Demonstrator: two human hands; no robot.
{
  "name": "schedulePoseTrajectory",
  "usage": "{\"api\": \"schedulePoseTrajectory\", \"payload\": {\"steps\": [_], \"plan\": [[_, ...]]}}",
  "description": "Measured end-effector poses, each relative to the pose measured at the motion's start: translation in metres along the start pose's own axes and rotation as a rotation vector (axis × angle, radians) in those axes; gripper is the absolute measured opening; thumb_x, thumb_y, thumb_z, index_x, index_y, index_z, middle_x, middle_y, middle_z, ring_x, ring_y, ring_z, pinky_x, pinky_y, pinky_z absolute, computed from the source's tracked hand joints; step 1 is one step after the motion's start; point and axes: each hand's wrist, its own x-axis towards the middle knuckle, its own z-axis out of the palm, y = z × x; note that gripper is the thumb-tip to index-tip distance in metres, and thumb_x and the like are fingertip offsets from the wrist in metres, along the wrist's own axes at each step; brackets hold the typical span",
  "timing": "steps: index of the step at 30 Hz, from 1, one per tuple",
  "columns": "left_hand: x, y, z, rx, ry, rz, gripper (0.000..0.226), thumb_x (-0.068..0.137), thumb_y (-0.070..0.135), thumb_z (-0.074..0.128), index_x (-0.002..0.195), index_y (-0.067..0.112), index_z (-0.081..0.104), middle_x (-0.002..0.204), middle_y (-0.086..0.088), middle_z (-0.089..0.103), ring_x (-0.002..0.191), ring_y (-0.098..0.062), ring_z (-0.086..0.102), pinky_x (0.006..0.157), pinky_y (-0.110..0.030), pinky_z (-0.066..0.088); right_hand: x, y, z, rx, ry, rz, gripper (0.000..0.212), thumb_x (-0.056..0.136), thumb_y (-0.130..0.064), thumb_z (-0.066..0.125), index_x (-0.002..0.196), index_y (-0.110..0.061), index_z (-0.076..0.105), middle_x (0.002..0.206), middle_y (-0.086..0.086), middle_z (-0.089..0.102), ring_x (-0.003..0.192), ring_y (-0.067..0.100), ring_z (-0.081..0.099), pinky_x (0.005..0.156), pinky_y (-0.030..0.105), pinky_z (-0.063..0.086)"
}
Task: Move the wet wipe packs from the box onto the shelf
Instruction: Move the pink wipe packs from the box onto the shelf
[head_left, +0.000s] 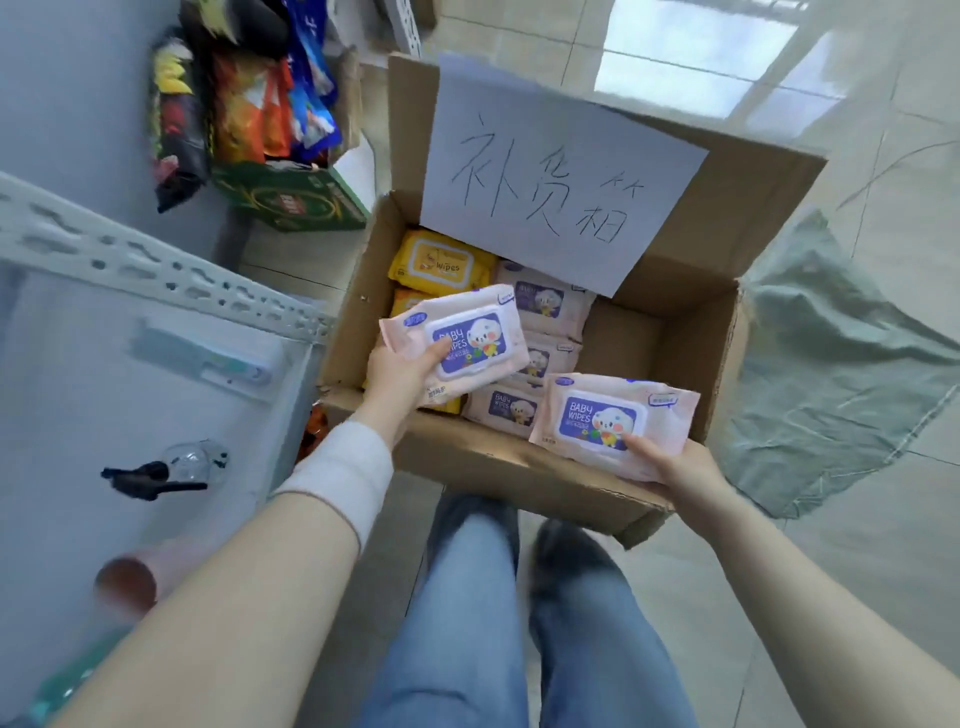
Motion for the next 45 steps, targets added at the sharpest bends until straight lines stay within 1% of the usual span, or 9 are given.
{"api": "schedulePoseTrajectory", "payload": {"steps": [5, 9, 12, 18, 25, 30, 34, 39, 45], "plan": [[-0.12, 0.009, -0.107, -0.193, 0.191, 0.32, 0.022, 0.079, 0.018, 0.072, 0.096, 0.02, 0.059, 0.087, 0.004, 0.067, 0.06, 0.007, 0.065, 0.051, -0.014, 0.051, -0.096, -0.031, 0.012, -0.043, -0.237, -0.159, 0.042, 0.065, -0.035, 0.076, 0.104, -0.025, 0.06, 0.102, -0.002, 0.07, 0.091, 0.016, 0.07, 0.071, 0.028, 0.06], [-0.218, 0.015, -0.188, -0.324, 0.333, 0.494, 0.017, 0.083, 0.024, 0.069, 0.098, 0.022, 0.061, 0.094, 0.002, 0.068, 0.073, -0.001, 0.067, 0.06, -0.016, 0.053, -0.182, -0.047, 0.041, -0.116, -0.425, -0.3, 0.043, 0.063, -0.031, 0.073, 0.103, -0.022, 0.063, 0.105, 0.002, 0.071, 0.094, 0.019, 0.07, 0.08, 0.035, 0.059], [-0.286, 0.018, -0.252, -0.399, 0.405, 0.623, 0.018, 0.085, 0.028, 0.066, 0.101, 0.021, 0.062, 0.094, 0.007, 0.07, 0.081, -0.004, 0.068, 0.07, -0.022, 0.055, -0.254, -0.056, 0.075, -0.138, -0.569, -0.402, 0.033, 0.067, -0.025, 0.071, 0.099, -0.02, 0.065, 0.097, 0.001, 0.075, 0.088, 0.017, 0.072, 0.068, 0.028, 0.059], [-0.398, -0.002, -0.399, -0.462, 0.585, 0.845, 0.007, 0.087, 0.025, 0.061, 0.094, 0.024, 0.062, 0.086, 0.012, 0.071, 0.081, -0.006, 0.069, 0.076, -0.031, 0.056, -0.382, -0.058, 0.171, -0.306, -0.772, -0.606, 0.053, 0.061, -0.03, 0.072, 0.111, -0.014, 0.059, 0.101, 0.004, 0.073, 0.092, 0.022, 0.071, 0.076, 0.035, 0.059], [-0.475, -0.12, -0.597, -0.518, 0.878, 0.746, 0.004, 0.086, 0.029, 0.062, 0.086, 0.026, 0.065, 0.073, 0.017, 0.072, 0.069, -0.001, 0.068, 0.067, -0.035, 0.054, -0.492, -0.014, 0.346, -0.301, -1.043, -0.744, 0.031, 0.071, -0.02, 0.061, 0.102, -0.021, 0.06, 0.094, -0.005, 0.075, 0.085, 0.01, 0.072, 0.064, 0.019, 0.057], [-0.475, -0.206, -0.697, -0.66, 1.029, 0.62, 0.008, 0.087, 0.019, 0.063, 0.094, 0.024, 0.061, 0.092, 0.007, 0.068, 0.075, -0.007, 0.068, 0.079, -0.038, 0.055, -0.542, 0.031, 0.477, -0.377, -1.183, -0.75, 0.029, 0.073, -0.015, 0.058, 0.101, -0.019, 0.059, 0.092, -0.007, 0.076, 0.085, 0.01, 0.072, 0.065, 0.021, 0.058], [-0.464, -0.255, -0.752, -0.728, 1.076, 0.524, 0.018, 0.088, 0.019, 0.062, 0.106, 0.018, 0.059, 0.103, -0.007, 0.067, 0.081, -0.015, 0.065, 0.082, -0.04, 0.054, -0.564, 0.066, 0.563, -0.515, -1.236, -0.749, 0.036, 0.071, -0.016, 0.062, 0.107, -0.016, 0.061, 0.096, -0.002, 0.075, 0.088, 0.013, 0.071, 0.066, 0.023, 0.058], [-0.456, -0.3, -0.814, -0.696, 1.117, 0.441, 0.004, 0.089, 0.022, 0.059, 0.091, 0.023, 0.063, 0.082, 0.01, 0.072, 0.063, 0.001, 0.068, 0.055, -0.02, 0.056, -0.584, 0.1, 0.666, -0.642, -1.325, -0.772, 0.038, 0.069, -0.017, 0.066, 0.106, -0.02, 0.061, 0.093, -0.005, 0.075, 0.083, 0.012, 0.071, 0.069, 0.028, 0.059], [-0.435, -0.323, -0.88, -0.68, 1.086, 0.414, 0.012, 0.092, 0.023, 0.055, 0.102, 0.023, 0.062, 0.085, 0.012, 0.073, 0.072, -0.005, 0.07, 0.064, -0.028, 0.057, -0.599, 0.126, 0.774, -0.756, -1.227, -0.906, 0.038, 0.084, -0.01, 0.064, 0.121, -0.011, 0.056, 0.113, 0.011, 0.065, 0.101, 0.026, 0.063, 0.088, 0.042, 0.051]]}}
